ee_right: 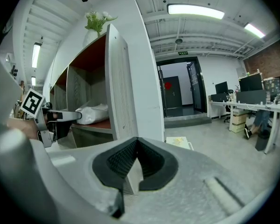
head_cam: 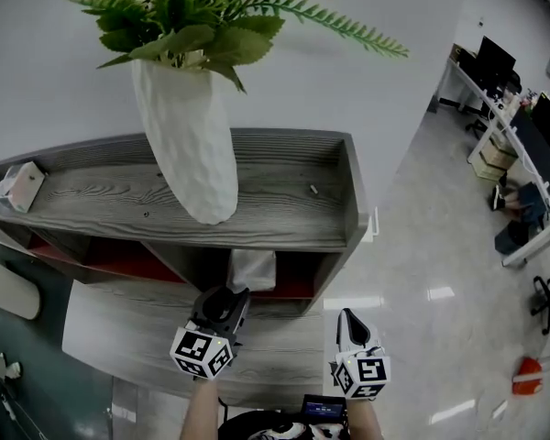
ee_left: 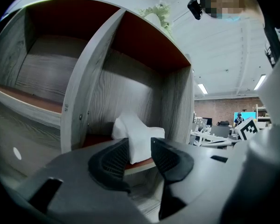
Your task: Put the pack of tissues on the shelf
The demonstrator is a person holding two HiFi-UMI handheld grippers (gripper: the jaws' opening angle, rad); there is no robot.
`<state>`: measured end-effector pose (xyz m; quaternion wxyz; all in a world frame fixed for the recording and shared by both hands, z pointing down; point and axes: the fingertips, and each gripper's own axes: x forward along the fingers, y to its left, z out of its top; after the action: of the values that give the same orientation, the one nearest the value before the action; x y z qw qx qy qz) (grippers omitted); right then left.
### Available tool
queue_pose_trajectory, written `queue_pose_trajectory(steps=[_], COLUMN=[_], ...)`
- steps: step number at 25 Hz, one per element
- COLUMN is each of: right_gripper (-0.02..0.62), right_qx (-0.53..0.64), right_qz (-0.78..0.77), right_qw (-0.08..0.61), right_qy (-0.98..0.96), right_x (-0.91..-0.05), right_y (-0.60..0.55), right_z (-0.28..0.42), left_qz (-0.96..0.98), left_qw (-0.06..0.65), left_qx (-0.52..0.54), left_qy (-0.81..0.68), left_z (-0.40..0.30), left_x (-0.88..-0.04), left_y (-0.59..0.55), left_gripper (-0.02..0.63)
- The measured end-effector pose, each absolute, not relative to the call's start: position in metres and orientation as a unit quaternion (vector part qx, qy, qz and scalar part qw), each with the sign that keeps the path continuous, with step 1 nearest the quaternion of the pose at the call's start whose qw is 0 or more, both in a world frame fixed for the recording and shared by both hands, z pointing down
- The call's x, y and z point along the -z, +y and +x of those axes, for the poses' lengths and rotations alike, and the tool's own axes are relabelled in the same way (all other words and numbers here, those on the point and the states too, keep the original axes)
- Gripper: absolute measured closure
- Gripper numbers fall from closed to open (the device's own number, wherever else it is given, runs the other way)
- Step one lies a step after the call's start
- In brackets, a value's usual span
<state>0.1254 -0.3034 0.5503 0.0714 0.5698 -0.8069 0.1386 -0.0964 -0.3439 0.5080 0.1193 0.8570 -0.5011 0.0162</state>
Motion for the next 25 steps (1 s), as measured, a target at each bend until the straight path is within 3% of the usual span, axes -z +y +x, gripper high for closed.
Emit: queue_pose_trajectory(steps=[16, 20, 25], right_gripper=[0.592, 0.591, 0.591], right_qx=[-0.113, -0.105, -0.093], right_qz=[0.571, 0.568, 0.563], right_qw=[0.060, 0.048, 0.042], right_qy=[-0.811, -0.815, -0.820], right_x=[-0.531, -0.521, -0.513], right_y=[-0.259, -0.245, -0.226], right_z=[0.124, 0.119, 0.108], left_qz=[0.855, 0.865, 0.867], left_qw=[0.130, 0.149, 0.144], left_qx=[0.018, 0.063, 0.058], left_qy=[-0.501, -0.476, -0.474], left_z=[-0.105, -0.102, -0.105], left_x=[-0.501, -0.486, -0.481], left_y=[-0.289, -0.270, -0.246], left_gripper=[0.457, 0.548, 0.588])
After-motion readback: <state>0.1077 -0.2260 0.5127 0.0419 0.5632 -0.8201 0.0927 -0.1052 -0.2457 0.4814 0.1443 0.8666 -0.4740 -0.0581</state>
